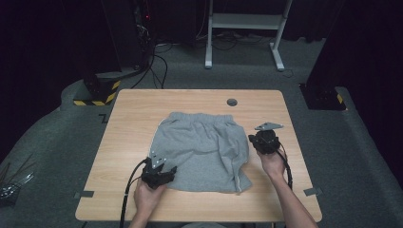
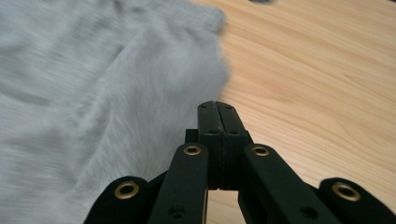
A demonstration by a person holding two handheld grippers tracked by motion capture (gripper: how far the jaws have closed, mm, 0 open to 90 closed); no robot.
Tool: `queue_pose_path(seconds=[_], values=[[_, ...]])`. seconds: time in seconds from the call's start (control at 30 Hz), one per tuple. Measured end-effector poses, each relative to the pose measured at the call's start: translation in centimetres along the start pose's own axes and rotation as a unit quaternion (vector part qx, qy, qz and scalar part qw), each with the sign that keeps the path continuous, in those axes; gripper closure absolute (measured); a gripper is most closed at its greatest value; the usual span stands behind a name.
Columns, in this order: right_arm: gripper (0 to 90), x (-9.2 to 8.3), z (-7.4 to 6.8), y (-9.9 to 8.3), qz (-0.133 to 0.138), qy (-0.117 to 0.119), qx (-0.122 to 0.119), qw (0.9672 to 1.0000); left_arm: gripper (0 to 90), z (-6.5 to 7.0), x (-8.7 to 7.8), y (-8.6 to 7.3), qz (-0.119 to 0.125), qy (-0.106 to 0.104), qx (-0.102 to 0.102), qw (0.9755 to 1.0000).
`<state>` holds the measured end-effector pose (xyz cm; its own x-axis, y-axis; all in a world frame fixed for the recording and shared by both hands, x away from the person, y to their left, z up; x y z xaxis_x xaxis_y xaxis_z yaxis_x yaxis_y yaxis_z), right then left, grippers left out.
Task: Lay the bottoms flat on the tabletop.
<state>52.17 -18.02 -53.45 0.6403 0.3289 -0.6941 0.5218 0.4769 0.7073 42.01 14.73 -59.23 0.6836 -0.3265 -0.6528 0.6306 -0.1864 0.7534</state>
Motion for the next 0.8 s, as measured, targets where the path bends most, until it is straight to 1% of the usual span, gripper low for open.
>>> queue_pose_path(seconds=[0.07,0.13,0.2,0.23,0.27,0.3,0.33,0.37,0.47,0.53,0.6,0.63,0.67,0.7,0.73,0.8], values=[[90.0,0.5,0.8,-1.0,-0.013,-0.003,0.015,0.9998,36.4,0.0,0.0,0.0,0.0,0.001,0.001,1.0],[90.0,1.3,1.4,-2.3,-0.033,-0.006,0.02,0.9992,36.4,0.0,0.0,0.0,0.0,0.001,0.0,1.0],[89.4,1.5,1.1,-2.9,-0.027,0.02,0.05,0.9982,36.4,0.0,0.0,0.0,0.0,0.001,0.001,1.0],[84.8,1.3,0.7,-3.0,-0.02,0.034,0.061,0.9973,36.4,0.0,0.0,0.0,0.0,0.001,0.001,1.0],[77.8,1.1,0.3,-3.0,-0.013,0.043,0.064,0.9969,36.4,0.0,0.0,0.0,0.0,0.0,0.0,1.0],[72.9,0.8,-0.1,-3.1,-0.009,0.048,0.069,0.9964,36.4,0.0,0.0,0.0,0.0,0.001,-0.001,1.0],[70.5,0.7,-0.6,-3.2,-0.009,0.053,0.069,0.9961,36.4,0.0,0.0,0.0,0.0,0.001,0.0,1.0],[68.1,0.7,-0.9,-3.4,-0.011,0.053,0.066,0.9964,36.4,0.0,0.0,0.0,0.0,0.001,0.0,1.0],[60.5,1.3,-1.6,-3.8,-0.026,0.038,0.054,0.9975,36.4,0.0,0.0,0.0,0.0,0.001,0.0,1.0],[57.4,2.0,-2.1,-4.1,-0.038,0.035,0.054,0.9972,36.4,0.0,0.0,0.0,0.0,0.001,0.0,1.0],[57.7,2.7,-2.5,-4.2,-0.043,0.03,0.048,0.9975,36.4,0.0,0.0,0.0,0.0,0.001,0.001,1.0],[62.6,2.8,-2.7,-4.0,-0.044,0.029,0.045,0.9976,36.4,0.0,0.0,0.0,0.0,0.001,0.0,1.0],[70.3,2.8,-2.9,-3.9,-0.047,0.03,0.036,0.9978,36.4,0.0,0.0,0.0,0.0,0.001,0.0,1.0],[76.0,2.9,-3.1,-3.8,-0.048,0.034,0.022,0.998,36.4,0.0,0.0,0.0,0.0,0.001,0.0,1.0],[80.8,2.9,-3.3,-3.7,-0.053,0.033,0.012,0.998,36.4,0.0,0.0,0.0,0.0,0.001,0.0,1.0],[85.2,3.0,-3.3,-3.4,-0.062,0.029,-0.008,0.9976,36.4,0.0,0.0,0.0,0.0,0.001,-0.001,1.0]])
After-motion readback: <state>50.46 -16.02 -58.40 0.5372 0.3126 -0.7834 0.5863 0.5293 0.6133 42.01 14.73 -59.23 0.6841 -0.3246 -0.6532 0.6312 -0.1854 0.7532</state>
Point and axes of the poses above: each handheld gripper's, and its own axes: x roughly forward along the jaws, y roughly out of its top, z roughly to its right, the point moved 10 cm from there along x, roughly forward along the jaws, and after that the axes turned 6 degrees about -x, right-handed, at the moved point
